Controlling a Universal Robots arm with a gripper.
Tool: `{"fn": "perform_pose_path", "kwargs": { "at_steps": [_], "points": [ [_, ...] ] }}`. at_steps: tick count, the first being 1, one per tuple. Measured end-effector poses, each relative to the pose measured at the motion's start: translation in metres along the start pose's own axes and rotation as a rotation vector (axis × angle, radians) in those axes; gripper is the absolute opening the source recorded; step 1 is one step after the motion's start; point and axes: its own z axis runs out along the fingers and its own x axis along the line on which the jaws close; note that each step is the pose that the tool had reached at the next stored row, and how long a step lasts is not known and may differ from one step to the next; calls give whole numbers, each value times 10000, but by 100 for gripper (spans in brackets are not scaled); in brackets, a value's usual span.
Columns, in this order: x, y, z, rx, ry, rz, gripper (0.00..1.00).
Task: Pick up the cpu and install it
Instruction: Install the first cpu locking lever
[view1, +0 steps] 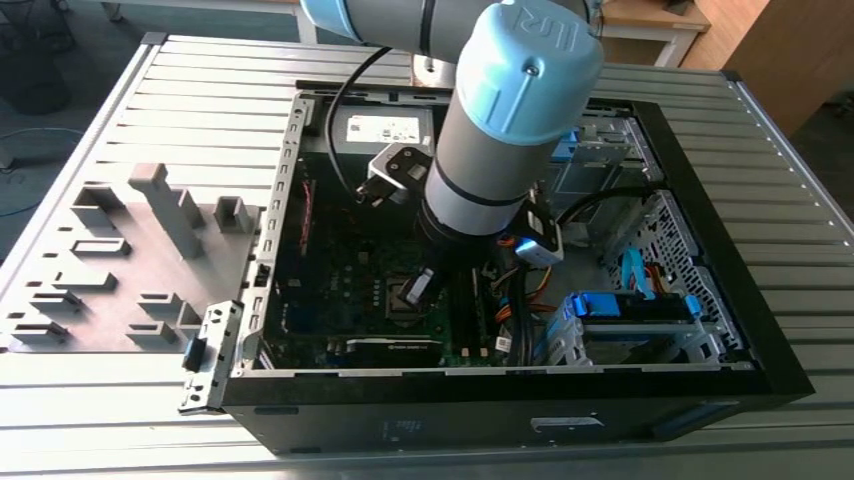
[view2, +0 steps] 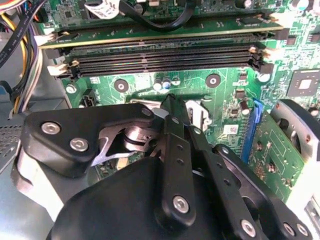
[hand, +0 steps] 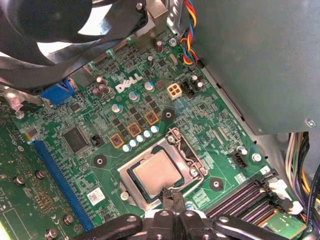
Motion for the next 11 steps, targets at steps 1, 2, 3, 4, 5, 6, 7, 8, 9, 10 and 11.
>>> {"fn": "perform_pose_path", "kwargs": {
  "at_steps": [1, 2, 3, 4, 5, 6, 7, 8, 9, 10, 11],
  "points": [
    [4, 6, 1, 3, -3, 0, 11],
    [7, 10, 1, 7, -5, -1, 11],
    [8, 12, 2, 8, -6, -1, 11],
    [9, 12, 1, 8, -6, -2, 11],
    [9, 12, 1, 9, -6, -2, 11],
    [9, 13, 2, 8, -7, -1, 11],
    [10, 14, 2, 8, -6, 0, 11],
    [12, 17, 2, 9, -6, 0, 11],
    [13, 18, 2, 10, -7, 0, 11],
    [14, 20, 2, 11, -7, 0, 11],
    [16, 22, 3, 13, -9, 0, 11]
  ]
}}
